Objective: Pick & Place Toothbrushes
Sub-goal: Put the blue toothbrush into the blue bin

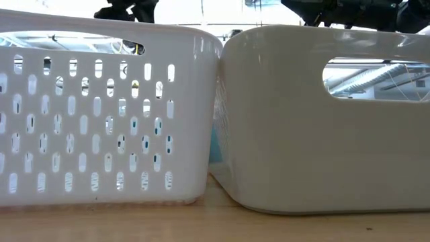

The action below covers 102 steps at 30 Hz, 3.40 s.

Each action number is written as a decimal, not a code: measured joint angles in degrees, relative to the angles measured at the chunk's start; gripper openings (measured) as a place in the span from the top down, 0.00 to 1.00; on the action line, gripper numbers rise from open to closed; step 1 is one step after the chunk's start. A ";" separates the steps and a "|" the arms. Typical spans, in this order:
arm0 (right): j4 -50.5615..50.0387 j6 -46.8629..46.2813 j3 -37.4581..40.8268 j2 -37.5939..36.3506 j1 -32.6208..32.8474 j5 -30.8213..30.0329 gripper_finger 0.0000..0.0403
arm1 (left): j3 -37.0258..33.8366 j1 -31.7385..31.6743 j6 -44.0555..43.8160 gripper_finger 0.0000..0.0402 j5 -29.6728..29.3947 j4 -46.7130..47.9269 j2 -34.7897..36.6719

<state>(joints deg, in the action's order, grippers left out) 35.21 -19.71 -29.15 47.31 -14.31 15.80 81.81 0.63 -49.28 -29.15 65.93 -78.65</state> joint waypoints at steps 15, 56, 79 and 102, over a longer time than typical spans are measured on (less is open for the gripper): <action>-13.93 0.05 -2.46 2.66 -3.27 -13.84 1.00 | -26.77 -3.37 14.17 0.52 10.18 -26.62 21.89; -72.75 -39.05 -21.90 15.08 32.11 2.68 1.00 | -54.52 -16.84 20.48 0.52 24.83 -36.16 46.97; -70.78 -61.41 -28.81 33.27 54.74 -2.06 1.00 | -54.61 -17.41 23.20 0.52 26.71 -36.15 46.97; -66.66 -67.62 -26.08 33.76 55.30 -4.15 0.54 | -54.61 -17.41 23.58 0.52 26.71 -36.11 46.97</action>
<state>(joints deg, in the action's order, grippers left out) -31.45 -87.33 -55.22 81.07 40.99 11.65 27.20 -16.78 -25.70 -2.44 29.82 -31.68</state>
